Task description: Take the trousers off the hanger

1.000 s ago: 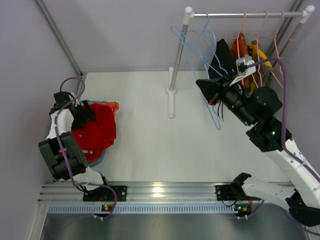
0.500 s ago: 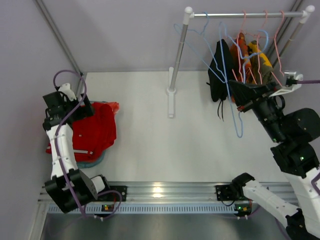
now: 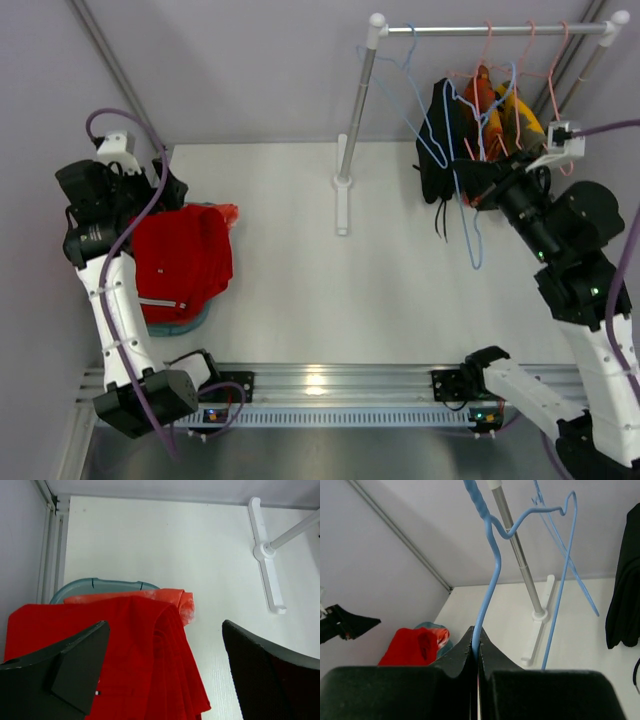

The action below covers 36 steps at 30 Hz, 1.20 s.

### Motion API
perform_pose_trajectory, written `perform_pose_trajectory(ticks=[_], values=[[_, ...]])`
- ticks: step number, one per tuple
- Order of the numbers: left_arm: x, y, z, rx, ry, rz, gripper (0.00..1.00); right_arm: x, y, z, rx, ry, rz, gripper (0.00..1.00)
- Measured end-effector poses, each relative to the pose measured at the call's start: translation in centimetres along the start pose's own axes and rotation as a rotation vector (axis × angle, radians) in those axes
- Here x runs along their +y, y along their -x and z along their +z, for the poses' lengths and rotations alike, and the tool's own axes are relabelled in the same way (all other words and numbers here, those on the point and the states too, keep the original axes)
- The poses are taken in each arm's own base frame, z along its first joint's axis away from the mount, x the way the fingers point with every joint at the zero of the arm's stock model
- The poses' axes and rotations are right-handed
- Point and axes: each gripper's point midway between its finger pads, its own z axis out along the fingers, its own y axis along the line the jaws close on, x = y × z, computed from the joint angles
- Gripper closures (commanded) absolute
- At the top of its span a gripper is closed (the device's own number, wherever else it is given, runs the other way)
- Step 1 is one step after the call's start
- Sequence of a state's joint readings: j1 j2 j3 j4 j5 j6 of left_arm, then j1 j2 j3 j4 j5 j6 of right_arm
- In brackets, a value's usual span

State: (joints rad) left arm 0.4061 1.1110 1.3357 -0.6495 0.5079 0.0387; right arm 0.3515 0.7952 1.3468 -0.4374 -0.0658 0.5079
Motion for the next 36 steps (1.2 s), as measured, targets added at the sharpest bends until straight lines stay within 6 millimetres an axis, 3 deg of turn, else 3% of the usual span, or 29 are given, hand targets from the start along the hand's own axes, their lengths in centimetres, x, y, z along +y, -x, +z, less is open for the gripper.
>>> perform_pose_trajectory(ticks=[4,9,19,26,30,36], values=[[-0.4,1.8,-0.4,-0.035,-0.015,0.025,0.01,-1.8,-0.2,3.9,0.058,-0.059,0.0,1.0],[-0.7,1.9,-0.3,-0.035,-0.029,0.026,0.01,-4.8,-1.0,7.5,0.136,-0.108,0.006,1.0],[-1.4,1.7,-0.1,-0.026,-0.077,0.021,0.01,-4.7,0.9,14.4,0.196,0.009,-0.018,1.0],[-1.6,2.8,-0.4,-0.046,-0.079,0.021,0.01,-7.1,-0.3,19.6,0.241,0.012,-0.013,1.0],[-1.5,2.7,-0.3,-0.044,-0.08,0.02,0.01,-8.6,-1.8,21.6,0.273,0.006,0.001,1.0],[-1.2,2.3,0.3,-0.025,-0.08,0.005,0.01,-10.5,-3.4,22.7,0.304,-0.019,0.015,1.0]])
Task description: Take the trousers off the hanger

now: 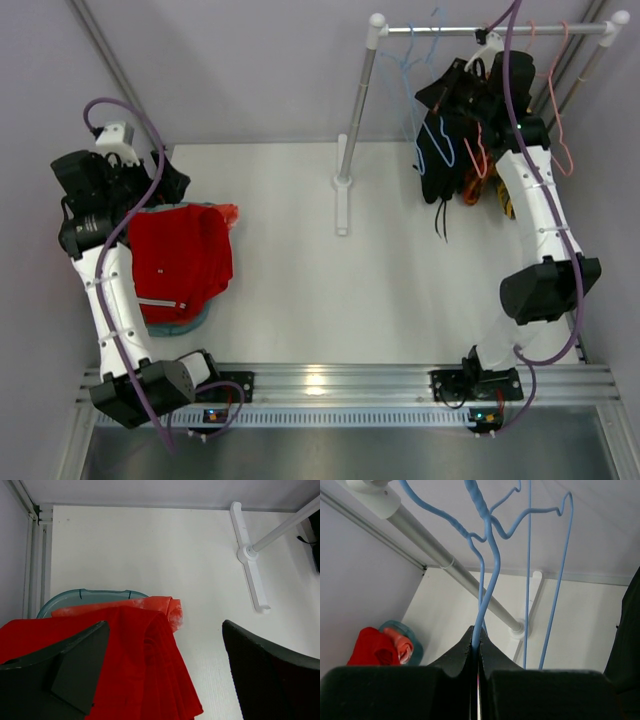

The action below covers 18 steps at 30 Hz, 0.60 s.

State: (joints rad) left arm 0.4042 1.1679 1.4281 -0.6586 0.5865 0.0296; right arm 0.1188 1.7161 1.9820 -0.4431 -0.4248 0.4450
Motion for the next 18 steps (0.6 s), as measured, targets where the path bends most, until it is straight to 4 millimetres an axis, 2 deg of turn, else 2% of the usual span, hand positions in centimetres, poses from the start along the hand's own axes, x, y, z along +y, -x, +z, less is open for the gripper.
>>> perform_pose_trajectory(ticks=[5,9,14,17,18], values=[[0.3,-0.3,0.3,0.012,0.005,-0.009,0.01,-0.9,-0.3,0.5,-0.008,0.006,-0.01,1.0],[0.8,-0.9,1.0,0.049,0.008,-0.028,0.01,-2.5,-2.3,0.9,0.023,-0.014,0.009,1.0],[2.0,-2.8,2.6,0.161,0.006,-0.078,0.01,-3.4,-3.4,1.1,0.031,-0.019,0.007,0.98],[2.6,-4.2,3.5,0.232,0.003,-0.11,0.01,-3.3,-3.6,0.6,0.027,-0.017,-0.002,0.79],[2.7,-4.7,3.6,0.252,0.002,-0.117,0.01,-3.1,-3.5,0.3,0.022,-0.015,-0.007,0.68]])
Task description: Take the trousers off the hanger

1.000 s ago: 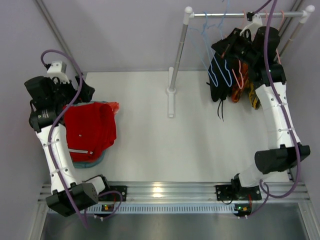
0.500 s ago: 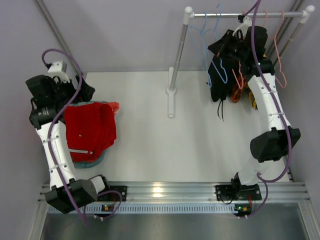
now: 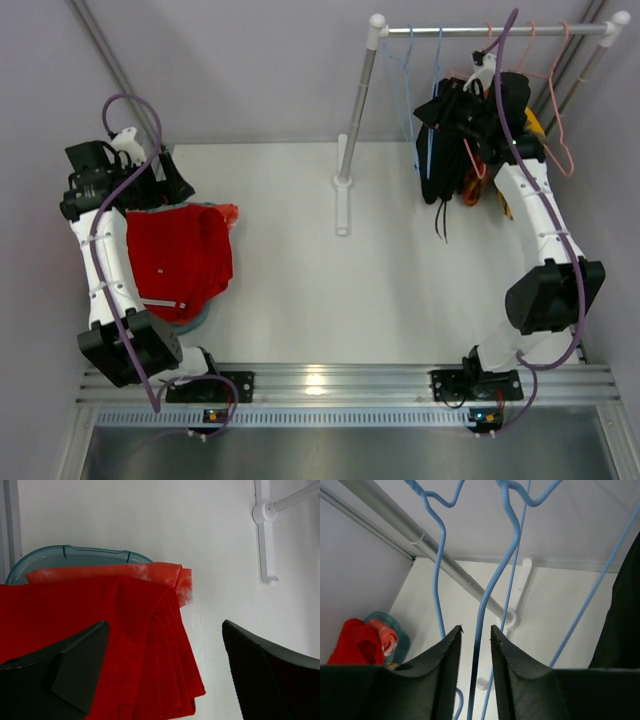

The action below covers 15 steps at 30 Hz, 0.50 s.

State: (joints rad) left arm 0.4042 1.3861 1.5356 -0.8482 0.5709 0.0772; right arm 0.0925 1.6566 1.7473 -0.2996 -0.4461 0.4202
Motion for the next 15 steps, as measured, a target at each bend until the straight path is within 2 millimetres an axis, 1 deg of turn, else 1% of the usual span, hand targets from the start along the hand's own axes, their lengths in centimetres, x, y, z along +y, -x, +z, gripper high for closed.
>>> perform_pose_trajectory(ticks=[2,3,4,5,6,8,9,11,12,13,15], values=[[0.1,-0.6,0.1,0.026,-0.001,-0.008,0.01,0.3,0.2,-0.5,-0.007,0.006,-0.011,0.59],[0.0,-0.8,0.0,0.031,-0.003,-0.005,0.01,0.5,0.4,-0.7,-0.015,0.01,-0.018,0.49],[-0.1,-0.9,-0.1,0.035,-0.005,0.001,0.01,0.7,0.5,-1.0,-0.019,0.013,-0.02,0.43],[-0.2,-0.9,-0.1,0.038,-0.008,0.008,0.01,0.9,0.6,-1.3,-0.025,0.015,-0.026,0.39],[-0.4,-0.8,-0.2,0.039,-0.01,0.015,0.01,1.1,0.7,-1.7,-0.03,0.018,-0.032,0.32],[-0.9,-0.6,-0.3,0.041,-0.019,0.038,0.01,1.9,1.3,-2.6,-0.05,0.028,-0.044,0.24],[-1.4,-0.5,-0.4,0.042,-0.026,0.053,0.01,2.2,1.6,-3.1,-0.061,0.031,-0.051,0.17],[-2.9,-0.2,-0.2,0.048,-0.047,0.094,0.01,3.3,2.3,-4.6,-0.089,0.041,-0.068,0.12],[-3.8,0.0,-0.1,0.049,-0.058,0.121,0.01,3.8,2.7,-5.5,-0.108,0.046,-0.082,0.04],[-5.0,0.0,0.2,0.054,-0.072,0.153,0.01,4.5,3.1,-6.5,-0.124,0.049,-0.09,0.01],[-7.8,-0.2,0.9,0.068,-0.113,0.214,0.01,5.5,3.5,-8.5,-0.158,0.053,-0.115,0.01]])
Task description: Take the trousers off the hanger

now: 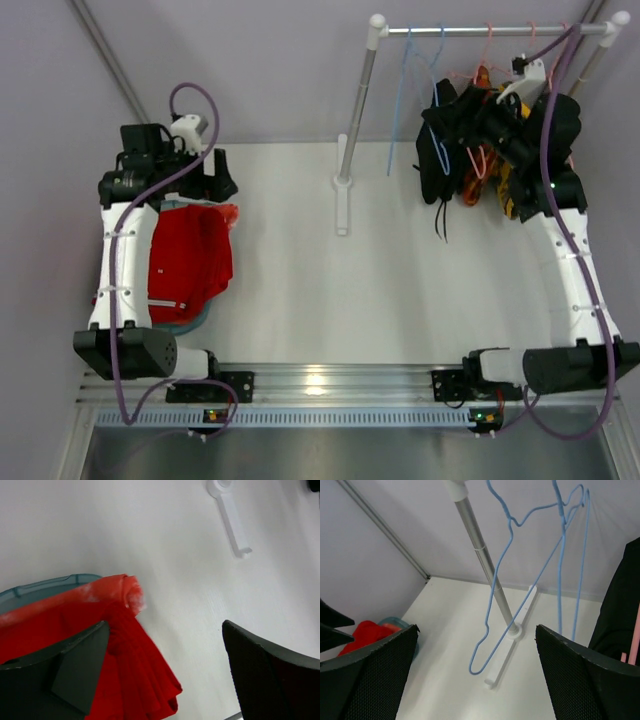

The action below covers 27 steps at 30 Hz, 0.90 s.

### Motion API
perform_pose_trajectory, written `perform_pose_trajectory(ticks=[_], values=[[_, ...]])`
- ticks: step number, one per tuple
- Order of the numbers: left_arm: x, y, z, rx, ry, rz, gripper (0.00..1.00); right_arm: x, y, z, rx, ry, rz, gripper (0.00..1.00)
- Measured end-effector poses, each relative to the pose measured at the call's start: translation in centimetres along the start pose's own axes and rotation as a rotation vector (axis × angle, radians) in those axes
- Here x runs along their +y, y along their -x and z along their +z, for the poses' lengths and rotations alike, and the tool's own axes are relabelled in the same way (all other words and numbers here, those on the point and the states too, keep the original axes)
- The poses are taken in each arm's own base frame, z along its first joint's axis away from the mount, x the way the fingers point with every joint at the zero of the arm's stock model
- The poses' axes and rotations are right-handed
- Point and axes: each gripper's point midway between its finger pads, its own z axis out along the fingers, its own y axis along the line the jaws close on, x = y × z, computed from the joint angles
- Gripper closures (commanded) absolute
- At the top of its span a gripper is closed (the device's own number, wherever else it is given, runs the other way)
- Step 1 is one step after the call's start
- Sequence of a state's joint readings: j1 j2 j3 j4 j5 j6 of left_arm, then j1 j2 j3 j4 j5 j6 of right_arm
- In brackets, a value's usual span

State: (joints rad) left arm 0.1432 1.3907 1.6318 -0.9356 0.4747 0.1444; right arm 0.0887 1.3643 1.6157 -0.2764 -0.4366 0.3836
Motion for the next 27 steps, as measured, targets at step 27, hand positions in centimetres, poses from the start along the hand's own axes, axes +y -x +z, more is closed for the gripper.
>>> perform_pose_trajectory(ticks=[27], values=[[-5.9,4.6,4.6,-0.116,0.133,0.068,0.01,1.0,-5.7,-13.4,-0.117,-0.104,-0.124,0.01]])
